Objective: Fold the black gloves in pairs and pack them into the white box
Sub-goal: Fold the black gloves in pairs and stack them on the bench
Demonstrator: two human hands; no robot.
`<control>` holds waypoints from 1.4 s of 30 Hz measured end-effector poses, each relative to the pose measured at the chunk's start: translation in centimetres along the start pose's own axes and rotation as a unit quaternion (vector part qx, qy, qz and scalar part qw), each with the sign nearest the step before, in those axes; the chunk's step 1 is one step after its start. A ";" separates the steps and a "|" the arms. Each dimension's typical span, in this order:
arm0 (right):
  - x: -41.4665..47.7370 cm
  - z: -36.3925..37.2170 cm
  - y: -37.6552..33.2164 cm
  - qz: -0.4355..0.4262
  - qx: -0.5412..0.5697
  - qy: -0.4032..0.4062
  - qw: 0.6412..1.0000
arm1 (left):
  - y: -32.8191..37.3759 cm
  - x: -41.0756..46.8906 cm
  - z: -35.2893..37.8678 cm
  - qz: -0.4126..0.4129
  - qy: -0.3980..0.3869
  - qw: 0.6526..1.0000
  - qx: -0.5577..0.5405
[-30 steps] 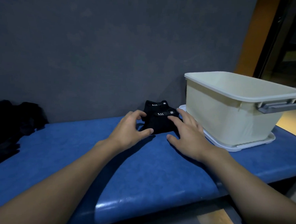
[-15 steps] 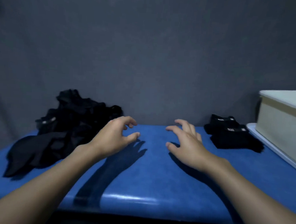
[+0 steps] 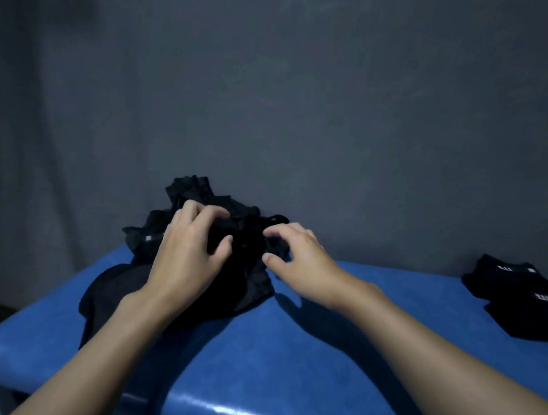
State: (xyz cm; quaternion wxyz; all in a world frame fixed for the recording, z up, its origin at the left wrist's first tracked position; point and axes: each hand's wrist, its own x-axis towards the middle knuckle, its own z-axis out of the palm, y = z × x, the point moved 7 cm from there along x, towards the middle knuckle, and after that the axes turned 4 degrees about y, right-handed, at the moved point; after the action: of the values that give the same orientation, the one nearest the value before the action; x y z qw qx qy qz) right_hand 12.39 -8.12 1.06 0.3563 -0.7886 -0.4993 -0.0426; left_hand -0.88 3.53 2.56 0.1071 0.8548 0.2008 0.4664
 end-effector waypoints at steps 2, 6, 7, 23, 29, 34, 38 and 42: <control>1.4 1.1 -0.9 -0.008 0.010 -0.007 1.000 | -0.9 0.5 -0.1 -0.013 0.020 0.999 0.026; 3.8 2.4 -1.7 -0.010 0.012 -0.004 1.000 | -2.5 0.9 0.3 -0.027 0.020 0.998 0.050; 4.4 2.6 -1.9 -0.012 0.014 0.004 1.000 | -2.8 1.1 0.4 -0.028 0.017 0.998 0.050; 8.0 0.6 -2.5 -0.014 0.248 0.151 0.957 | -3.5 3.2 0.5 -0.039 0.057 0.996 -0.049; 7.0 -3.5 -2.4 -0.020 0.281 0.208 0.937 | -0.8 3.9 -0.6 -0.032 0.136 0.987 -0.084; 5.2 -6.9 -1.9 -0.029 0.290 0.228 0.929 | 1.2 4.0 0.1 -0.083 0.112 0.965 -0.223; 2.7 -9.3 -0.3 -0.032 0.266 0.243 0.932 | 3.8 3.7 1.3 -0.099 0.089 0.938 -0.319; -0.5 -10.5 2.9 0.012 0.247 0.244 0.938 | 6.4 3.0 3.7 -0.095 0.008 0.936 -0.339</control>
State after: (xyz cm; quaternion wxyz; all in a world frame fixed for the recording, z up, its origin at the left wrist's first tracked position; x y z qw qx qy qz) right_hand 17.52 -15.58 7.12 0.6511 -0.6474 -0.3819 -0.1052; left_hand 5.24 -0.86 5.16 0.4327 0.7410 0.1116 0.5011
